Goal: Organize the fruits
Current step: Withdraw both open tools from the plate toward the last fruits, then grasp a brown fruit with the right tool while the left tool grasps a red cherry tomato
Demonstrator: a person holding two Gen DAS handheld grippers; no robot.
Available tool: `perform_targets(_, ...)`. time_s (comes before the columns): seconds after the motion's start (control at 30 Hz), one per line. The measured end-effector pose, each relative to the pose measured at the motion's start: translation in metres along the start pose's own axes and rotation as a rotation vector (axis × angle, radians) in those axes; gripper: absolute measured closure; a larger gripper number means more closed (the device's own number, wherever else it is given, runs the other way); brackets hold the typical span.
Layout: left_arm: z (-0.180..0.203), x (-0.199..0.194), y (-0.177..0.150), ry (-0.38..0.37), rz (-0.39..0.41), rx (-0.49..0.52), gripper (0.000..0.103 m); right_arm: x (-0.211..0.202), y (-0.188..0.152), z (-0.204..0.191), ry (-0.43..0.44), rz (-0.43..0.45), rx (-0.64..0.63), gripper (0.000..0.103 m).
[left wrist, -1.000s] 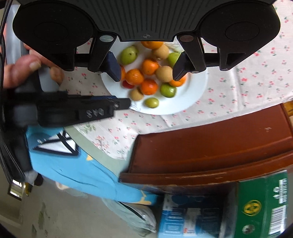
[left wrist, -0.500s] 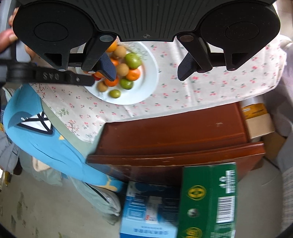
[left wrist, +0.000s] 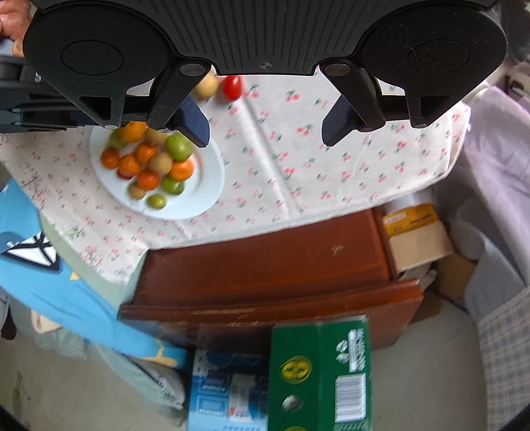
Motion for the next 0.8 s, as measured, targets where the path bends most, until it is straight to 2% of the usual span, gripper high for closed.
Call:
perform_targets(0.17, -0.017, 0.001, -0.005, 0.04, -0.021, -0.055, 0.027, 0.009, -0.013, -0.013, 0.015, -0.033, -0.042, 0.072)
perform_targets(0.3, -0.025, 0.001, -0.005, 0.06, -0.009, -0.094, 0.027, 0.018, -0.019, -0.022, 0.023, -0.046, -0.073, 0.072)
perform_targets(0.8, -0.025, 0.03, -0.015, 0.059, -0.075, -0.08, 0.027, 0.053, -0.028, -0.039, -0.004, -0.068, -0.167, 0.072)
Point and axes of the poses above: each gripper's, at about its wrist camera, not at the fingertips, and x roughly the way its jaws point, z to its right, y to its top, the point moved 1 cm from there along x, roughly the way its jaws point, and after that the axes turned 13 degrees about -y, right-handed, at the moved point
